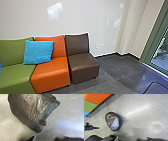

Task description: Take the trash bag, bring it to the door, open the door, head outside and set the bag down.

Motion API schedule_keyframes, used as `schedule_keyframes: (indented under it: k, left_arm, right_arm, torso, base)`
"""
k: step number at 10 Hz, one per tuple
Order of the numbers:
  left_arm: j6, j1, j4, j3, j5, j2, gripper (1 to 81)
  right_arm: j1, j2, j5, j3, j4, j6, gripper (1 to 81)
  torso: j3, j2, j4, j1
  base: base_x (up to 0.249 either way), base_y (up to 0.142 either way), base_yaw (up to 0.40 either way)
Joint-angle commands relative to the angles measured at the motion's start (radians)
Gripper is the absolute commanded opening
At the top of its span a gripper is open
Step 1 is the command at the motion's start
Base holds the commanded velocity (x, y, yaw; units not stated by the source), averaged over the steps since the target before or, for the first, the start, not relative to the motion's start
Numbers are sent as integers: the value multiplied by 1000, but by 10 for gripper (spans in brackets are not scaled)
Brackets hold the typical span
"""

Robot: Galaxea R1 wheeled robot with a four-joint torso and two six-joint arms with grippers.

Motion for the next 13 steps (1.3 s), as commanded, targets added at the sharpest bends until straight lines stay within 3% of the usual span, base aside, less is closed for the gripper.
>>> schedule_keyframes:
  k: [1,2,3,4,7,9,10,11,13]
  left_arm:
    - [0,-101,-19,3,64,-21,811]
    - [0,-114,-21,-2,64,-21,811]
    - [-2,-142,-22,-11,64,-19,811]
    - [-2,-169,-33,-17,66,-16,811]
    - [-3,-249,-41,-52,113,13,811]
    - [-2,-271,-37,-161,167,73,811]
    - [-2,-277,-33,-198,172,93,811]
    - [-2,-280,-34,-210,172,99,811]
    - [-2,-288,-41,-207,172,99,811]
  right_arm:
    - [162,-45,-112,11,57,1,811]
    - [170,-40,-123,11,59,2,811]
    - [175,-40,-136,10,59,1,811]
    - [178,-43,-144,7,59,1,811]
    - [178,-45,-149,-6,56,1,811]
    - [181,-36,-149,-9,59,1,811]
    - [188,-28,-149,-9,57,1,811]
    - [195,-19,-149,-6,59,1,811]
    - [205,9,-149,-9,59,1,811]
  torso:
    - [-91,-97,0,63]
    - [-122,-130,0,84]
    - [-63,-167,0,107]
    - [-91,-197,0,126]
    - [-112,-284,0,181]
    - [-113,-354,0,225]
    - [-133,-390,0,247]
    - [-207,-424,0,269]
    - [-238,-482,0,303]
  base:
    - [0,0,0]
    - [0,0,0]
    - [0,0,0]
    - [0,0,0]
    - [0,0,0]
    - [0,0,0]
    - [0,0,0]
    - [0,0,0]
    - [0,0,0]
